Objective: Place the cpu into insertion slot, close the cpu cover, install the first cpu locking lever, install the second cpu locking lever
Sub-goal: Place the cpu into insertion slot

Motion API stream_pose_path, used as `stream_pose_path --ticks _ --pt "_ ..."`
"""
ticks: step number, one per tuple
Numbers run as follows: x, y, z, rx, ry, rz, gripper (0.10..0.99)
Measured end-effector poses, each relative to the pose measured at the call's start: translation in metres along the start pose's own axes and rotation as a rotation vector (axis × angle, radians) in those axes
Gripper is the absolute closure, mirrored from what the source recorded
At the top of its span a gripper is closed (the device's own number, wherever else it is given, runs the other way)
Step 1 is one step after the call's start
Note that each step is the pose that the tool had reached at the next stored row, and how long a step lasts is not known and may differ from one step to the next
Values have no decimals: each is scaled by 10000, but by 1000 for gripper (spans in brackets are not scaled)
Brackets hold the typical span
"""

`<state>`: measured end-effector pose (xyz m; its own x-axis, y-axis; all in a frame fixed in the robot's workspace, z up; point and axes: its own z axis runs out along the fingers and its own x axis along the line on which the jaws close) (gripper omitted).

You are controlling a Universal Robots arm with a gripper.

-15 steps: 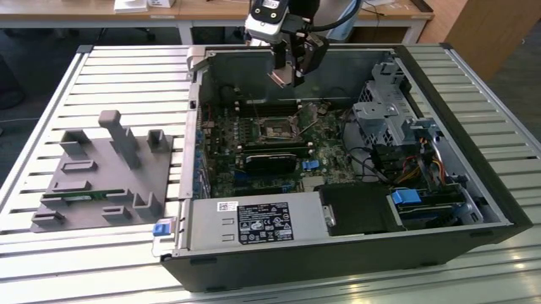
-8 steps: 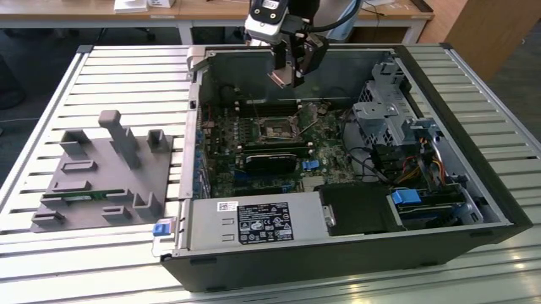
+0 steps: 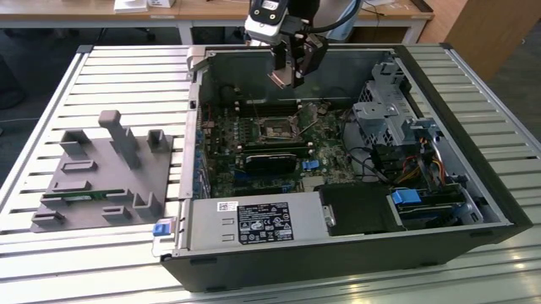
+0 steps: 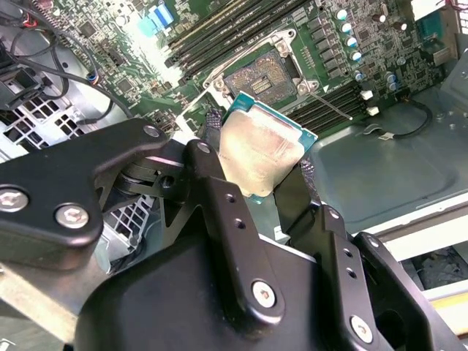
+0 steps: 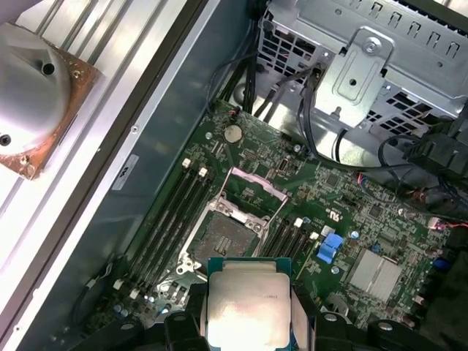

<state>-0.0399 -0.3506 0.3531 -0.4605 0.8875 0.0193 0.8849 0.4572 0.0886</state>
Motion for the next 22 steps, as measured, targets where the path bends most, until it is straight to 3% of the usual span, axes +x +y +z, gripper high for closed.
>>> stream_pose_path --ticks 22 --pt "0 -4 32 -3 -10 120 545"
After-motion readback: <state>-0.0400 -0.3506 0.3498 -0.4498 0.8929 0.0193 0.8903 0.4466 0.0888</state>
